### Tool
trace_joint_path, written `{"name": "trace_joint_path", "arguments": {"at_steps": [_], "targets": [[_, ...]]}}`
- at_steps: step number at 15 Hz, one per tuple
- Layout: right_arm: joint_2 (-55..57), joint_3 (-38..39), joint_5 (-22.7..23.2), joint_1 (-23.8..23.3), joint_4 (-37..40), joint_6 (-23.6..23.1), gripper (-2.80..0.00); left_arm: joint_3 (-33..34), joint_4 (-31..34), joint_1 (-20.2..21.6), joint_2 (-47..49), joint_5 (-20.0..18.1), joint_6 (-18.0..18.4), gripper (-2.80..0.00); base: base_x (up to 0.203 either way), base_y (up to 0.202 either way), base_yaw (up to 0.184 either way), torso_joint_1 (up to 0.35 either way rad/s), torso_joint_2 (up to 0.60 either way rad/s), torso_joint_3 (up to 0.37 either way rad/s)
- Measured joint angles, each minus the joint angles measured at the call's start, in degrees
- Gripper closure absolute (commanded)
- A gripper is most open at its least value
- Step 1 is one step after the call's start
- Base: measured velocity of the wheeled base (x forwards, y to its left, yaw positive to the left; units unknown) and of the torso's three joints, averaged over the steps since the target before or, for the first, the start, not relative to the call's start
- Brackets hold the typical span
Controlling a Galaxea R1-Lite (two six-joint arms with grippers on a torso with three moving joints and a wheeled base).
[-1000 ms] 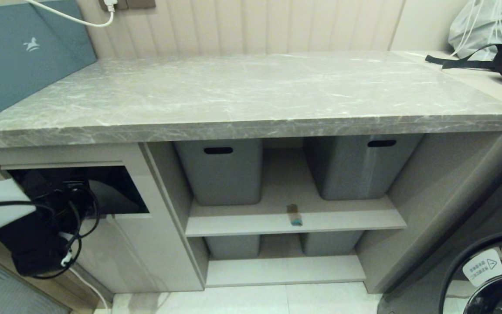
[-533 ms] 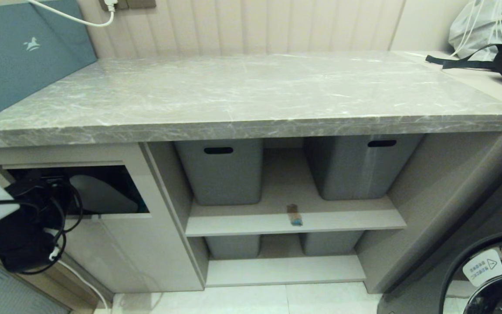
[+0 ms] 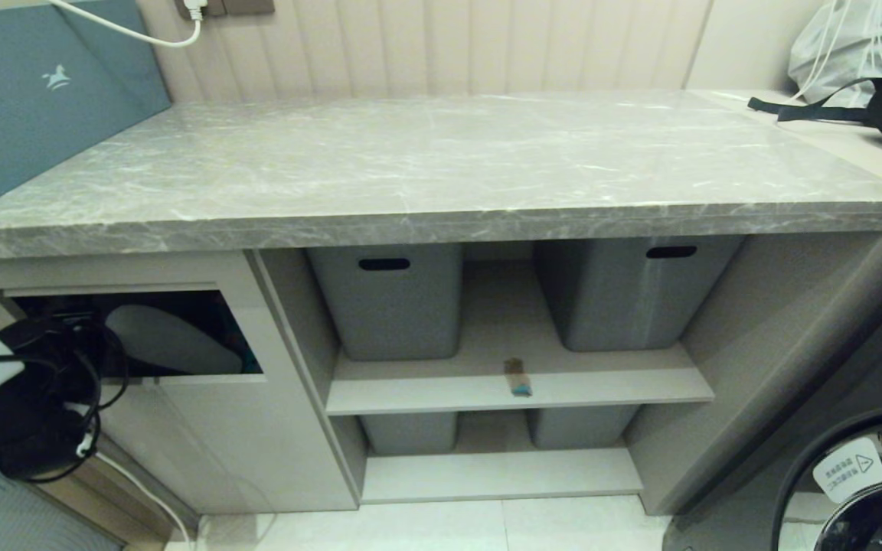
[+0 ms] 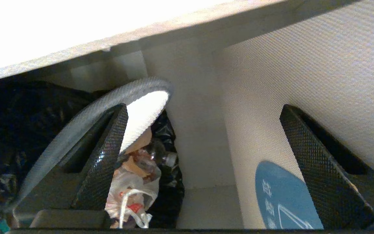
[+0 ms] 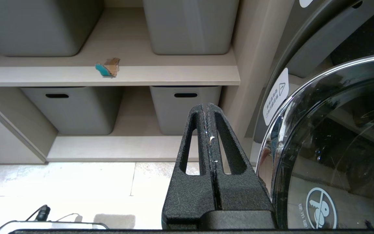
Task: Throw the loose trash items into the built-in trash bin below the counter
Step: Put the garbage in the trash can
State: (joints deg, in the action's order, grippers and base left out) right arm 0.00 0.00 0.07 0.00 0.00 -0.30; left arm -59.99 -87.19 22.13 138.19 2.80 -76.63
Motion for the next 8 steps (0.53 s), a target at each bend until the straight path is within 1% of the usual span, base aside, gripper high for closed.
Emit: {"name": "trace_joint_path", "arguments": {"at_steps": [5,8], "targets": [[0.00,0.00,0.00,0.00,0.00,0.00,0.00,-7.04,2.84,0.06,3.46,0.15,0.11,-2.80,0.000,0.000,0.000,0.000,0.00,0.000],[0.00,0.00,0.00,0.00,0.00,0.00,0.00,-11.39,6.54,-0.59,4.84,0.47,0.09,-2.80,0.000,0.000,0.000,0.000,0.00,0.000]]}}
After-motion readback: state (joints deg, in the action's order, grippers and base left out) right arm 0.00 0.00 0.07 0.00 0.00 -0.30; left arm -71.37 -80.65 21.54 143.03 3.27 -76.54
